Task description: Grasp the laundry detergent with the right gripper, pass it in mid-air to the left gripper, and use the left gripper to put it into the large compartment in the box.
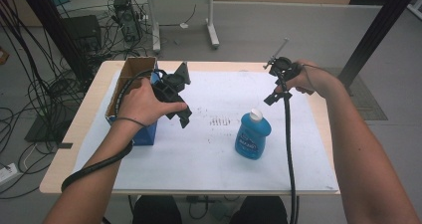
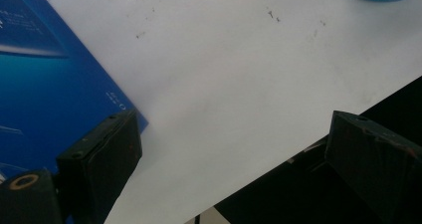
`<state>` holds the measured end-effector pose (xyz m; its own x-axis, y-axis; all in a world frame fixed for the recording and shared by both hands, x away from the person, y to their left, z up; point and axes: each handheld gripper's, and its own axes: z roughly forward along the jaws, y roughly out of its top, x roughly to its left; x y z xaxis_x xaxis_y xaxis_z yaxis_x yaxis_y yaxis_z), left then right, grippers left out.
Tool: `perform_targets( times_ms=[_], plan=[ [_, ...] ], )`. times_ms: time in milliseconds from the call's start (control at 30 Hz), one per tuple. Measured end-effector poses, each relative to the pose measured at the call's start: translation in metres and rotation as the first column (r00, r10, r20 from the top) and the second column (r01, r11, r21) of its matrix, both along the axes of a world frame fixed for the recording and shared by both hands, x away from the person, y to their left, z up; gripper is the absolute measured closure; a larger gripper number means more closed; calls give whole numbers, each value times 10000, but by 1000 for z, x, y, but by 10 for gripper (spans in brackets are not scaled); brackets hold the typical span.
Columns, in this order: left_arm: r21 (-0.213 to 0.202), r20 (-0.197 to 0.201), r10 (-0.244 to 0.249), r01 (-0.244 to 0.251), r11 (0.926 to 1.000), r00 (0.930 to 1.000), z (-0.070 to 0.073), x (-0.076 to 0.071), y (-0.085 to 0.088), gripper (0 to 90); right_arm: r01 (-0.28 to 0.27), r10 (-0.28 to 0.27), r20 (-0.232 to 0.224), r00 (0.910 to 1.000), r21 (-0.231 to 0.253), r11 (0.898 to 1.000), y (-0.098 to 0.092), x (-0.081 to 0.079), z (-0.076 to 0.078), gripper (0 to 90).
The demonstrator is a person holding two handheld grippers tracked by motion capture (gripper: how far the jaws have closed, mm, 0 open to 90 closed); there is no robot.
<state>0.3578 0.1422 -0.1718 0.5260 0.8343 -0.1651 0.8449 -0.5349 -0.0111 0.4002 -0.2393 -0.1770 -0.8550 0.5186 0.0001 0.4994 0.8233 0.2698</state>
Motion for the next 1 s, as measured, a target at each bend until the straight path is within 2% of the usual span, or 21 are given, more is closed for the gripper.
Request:
perform_targets(
  times_ms=[133, 600, 700, 1000],
  plan=[
    [-40, 8, 20, -20, 10000, 10000, -2, -3, 0, 81, -72, 72, 157, 9999, 4, 10000, -5, -11, 2, 89],
    [-178, -6, -44, 43, 9998, 10000, -5, -8, -3, 78, 43, -48, 210, 9998, 206, 9998, -31, -32, 0, 84],
    [-373, -104, -140, 136, 9992, 9998, -5, -8, -2, 78, 23, -34, 249, 9997, 423, 9991, -42, -41, -5, 83],
    [-254, -101, -162, 160, 9996, 9998, -5, -11, -4, 76, 121, -135, 172, 9998, 807, 9967, -61, -60, -20, 80]
  ],
)
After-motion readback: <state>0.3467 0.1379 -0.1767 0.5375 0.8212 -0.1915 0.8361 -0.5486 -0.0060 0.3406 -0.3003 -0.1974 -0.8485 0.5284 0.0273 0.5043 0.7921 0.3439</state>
